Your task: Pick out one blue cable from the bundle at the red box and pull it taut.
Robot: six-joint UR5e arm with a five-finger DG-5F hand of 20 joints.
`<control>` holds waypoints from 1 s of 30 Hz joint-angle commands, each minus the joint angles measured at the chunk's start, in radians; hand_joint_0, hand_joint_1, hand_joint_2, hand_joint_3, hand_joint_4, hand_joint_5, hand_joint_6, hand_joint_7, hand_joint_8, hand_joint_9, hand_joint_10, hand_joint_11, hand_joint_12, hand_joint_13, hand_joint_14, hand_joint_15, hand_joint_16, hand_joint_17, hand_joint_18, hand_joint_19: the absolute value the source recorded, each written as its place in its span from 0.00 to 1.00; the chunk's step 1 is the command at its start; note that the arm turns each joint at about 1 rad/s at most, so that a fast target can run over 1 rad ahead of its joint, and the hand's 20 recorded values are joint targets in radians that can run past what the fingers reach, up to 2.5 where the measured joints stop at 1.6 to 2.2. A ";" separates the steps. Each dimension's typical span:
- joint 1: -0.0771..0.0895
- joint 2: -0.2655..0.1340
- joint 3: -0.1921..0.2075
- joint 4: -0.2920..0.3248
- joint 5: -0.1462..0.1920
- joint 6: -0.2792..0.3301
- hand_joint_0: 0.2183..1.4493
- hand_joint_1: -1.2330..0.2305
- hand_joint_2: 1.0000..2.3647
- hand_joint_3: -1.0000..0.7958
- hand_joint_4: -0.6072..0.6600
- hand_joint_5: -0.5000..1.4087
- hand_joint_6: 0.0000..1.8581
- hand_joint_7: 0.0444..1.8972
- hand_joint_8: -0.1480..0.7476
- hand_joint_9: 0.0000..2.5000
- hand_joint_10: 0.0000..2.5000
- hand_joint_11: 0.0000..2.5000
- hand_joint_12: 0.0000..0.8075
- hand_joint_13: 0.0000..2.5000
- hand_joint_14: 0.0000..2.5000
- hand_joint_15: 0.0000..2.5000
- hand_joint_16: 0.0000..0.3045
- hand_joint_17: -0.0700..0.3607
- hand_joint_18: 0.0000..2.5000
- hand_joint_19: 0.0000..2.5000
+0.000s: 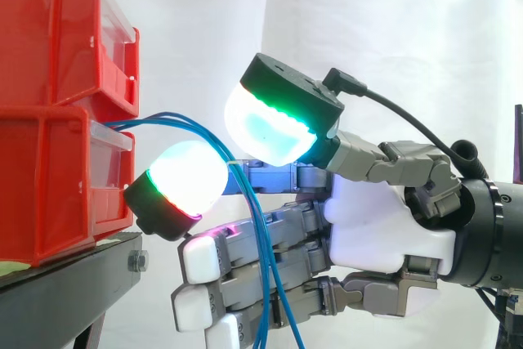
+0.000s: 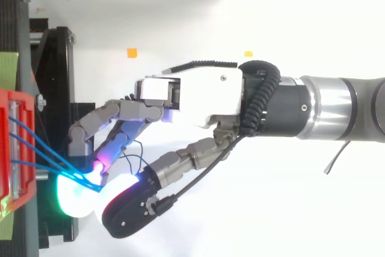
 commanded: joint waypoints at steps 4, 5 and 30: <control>-0.004 0.000 0.000 -0.002 -0.013 0.000 0.30 0.47 0.01 0.39 0.53 0.19 0.46 0.42 0.46 0.37 0.01 0.23 0.41 0.32 0.01 0.20 0.15 0.40 0.26 0.22; -0.004 0.000 0.000 -0.004 -0.015 0.000 0.29 0.47 0.01 0.40 0.53 0.19 0.47 0.41 0.46 0.37 0.01 0.23 0.42 0.33 0.01 0.20 0.15 0.40 0.26 0.22; -0.056 0.003 0.098 -0.234 -0.107 0.009 0.30 0.37 0.01 0.39 0.49 0.19 0.50 0.38 0.48 0.40 0.01 0.29 0.42 0.35 0.01 0.21 0.15 0.40 0.29 0.22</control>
